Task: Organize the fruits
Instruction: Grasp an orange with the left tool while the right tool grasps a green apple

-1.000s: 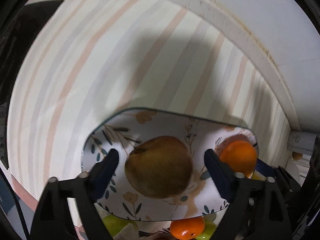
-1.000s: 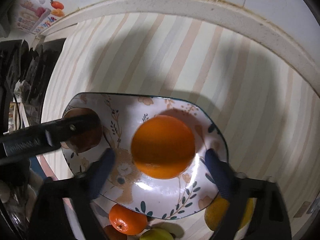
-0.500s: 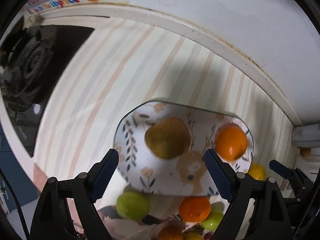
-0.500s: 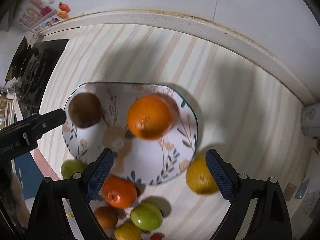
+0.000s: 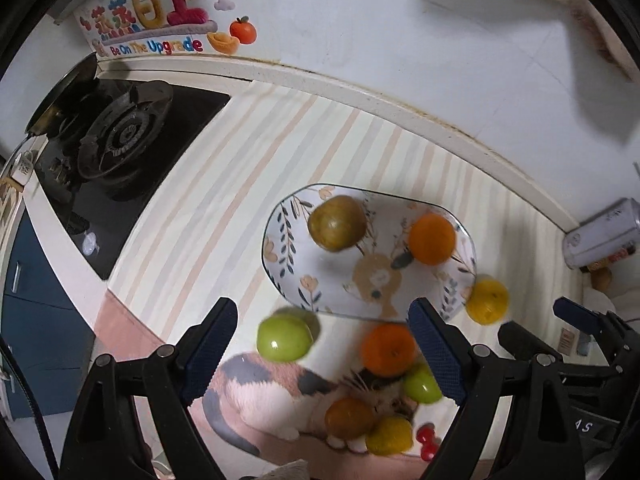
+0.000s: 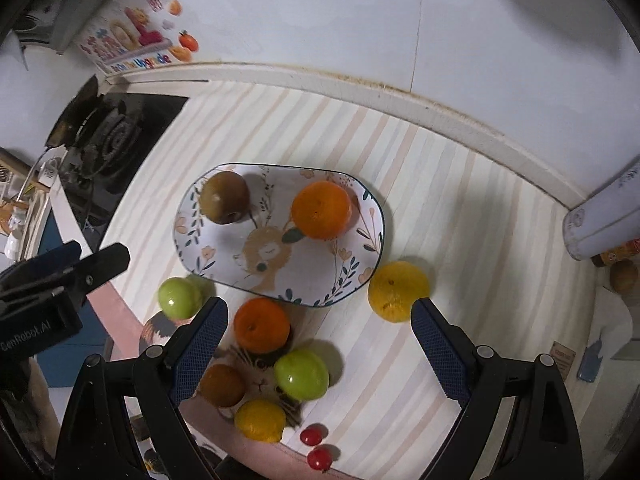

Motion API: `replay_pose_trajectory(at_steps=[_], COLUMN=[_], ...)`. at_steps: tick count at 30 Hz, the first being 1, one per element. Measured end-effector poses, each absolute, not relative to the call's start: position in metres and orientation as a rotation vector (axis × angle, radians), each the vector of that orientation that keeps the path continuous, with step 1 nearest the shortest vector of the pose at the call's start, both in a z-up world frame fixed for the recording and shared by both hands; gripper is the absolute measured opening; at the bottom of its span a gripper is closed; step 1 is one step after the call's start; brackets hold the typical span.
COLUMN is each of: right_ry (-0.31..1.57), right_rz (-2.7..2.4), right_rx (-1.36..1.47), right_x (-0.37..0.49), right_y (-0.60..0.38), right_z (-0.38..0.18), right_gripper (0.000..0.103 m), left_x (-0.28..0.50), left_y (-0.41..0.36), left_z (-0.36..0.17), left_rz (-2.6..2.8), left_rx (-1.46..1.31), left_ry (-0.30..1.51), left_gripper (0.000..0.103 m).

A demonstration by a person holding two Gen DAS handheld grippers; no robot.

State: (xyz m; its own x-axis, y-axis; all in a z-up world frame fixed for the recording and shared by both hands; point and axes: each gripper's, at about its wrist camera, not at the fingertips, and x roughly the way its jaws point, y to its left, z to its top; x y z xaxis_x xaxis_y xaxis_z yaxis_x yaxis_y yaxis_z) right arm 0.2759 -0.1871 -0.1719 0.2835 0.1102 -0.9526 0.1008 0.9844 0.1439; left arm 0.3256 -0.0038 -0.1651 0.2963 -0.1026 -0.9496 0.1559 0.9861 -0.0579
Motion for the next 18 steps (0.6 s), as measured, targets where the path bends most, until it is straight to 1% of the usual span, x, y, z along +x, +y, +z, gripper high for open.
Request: replay_pose_trajectory(at_steps=[5, 6, 7, 8, 12, 13, 16, 18], right_ry=[1.288, 1.304, 1.321, 1.344, 1.46, 1.482, 1.542, 1.563], right_rz=[0.02, 0.022, 0.026, 0.032, 0.066, 0.071, 0.084, 0.098], right_rx=[0.244, 0.261, 0.274, 0.293, 0.428, 0.447, 0.481, 0.49], right_x=[0.252, 0.248, 0.245, 0.241, 0.23, 0.229, 0.228, 0.229], right_y=[-0.192, -0.194, -0.195, -0.195, -0.196, -0.195, -0.188, -0.181], right_z=[-0.17, -0.176, -0.183, -0.193, -0.248, -0.259, -0.294, -0.31], right_gripper=[0.095, 0.095, 0.095, 0.095, 0.095, 0.092, 0.079, 0.075], left_x=[0.303, 0.3, 0.297, 0.294, 0.282, 0.279, 0.268, 0.262], left_y=[0.003, 0.004, 0.006, 0.008, 0.012, 0.013, 0.015, 0.015], left_z=[-0.157, -0.158, -0.161, -0.167, -0.201, -0.21, -0.24, -0.256], left_rz=[-0.186, -0.185, -0.183, -0.179, -0.144, -0.133, -0.114, -0.118], left_rx=[0.021, 0.022, 0.021, 0.02, 0.038, 0.041, 0.052, 0.047], left_ry=[1.245, 1.248, 1.253, 1.264, 1.343, 1.361, 1.425, 1.461], left_gripper=[0.088, 0.09, 0.096, 0.099, 0.099, 0.099, 0.099, 0.099])
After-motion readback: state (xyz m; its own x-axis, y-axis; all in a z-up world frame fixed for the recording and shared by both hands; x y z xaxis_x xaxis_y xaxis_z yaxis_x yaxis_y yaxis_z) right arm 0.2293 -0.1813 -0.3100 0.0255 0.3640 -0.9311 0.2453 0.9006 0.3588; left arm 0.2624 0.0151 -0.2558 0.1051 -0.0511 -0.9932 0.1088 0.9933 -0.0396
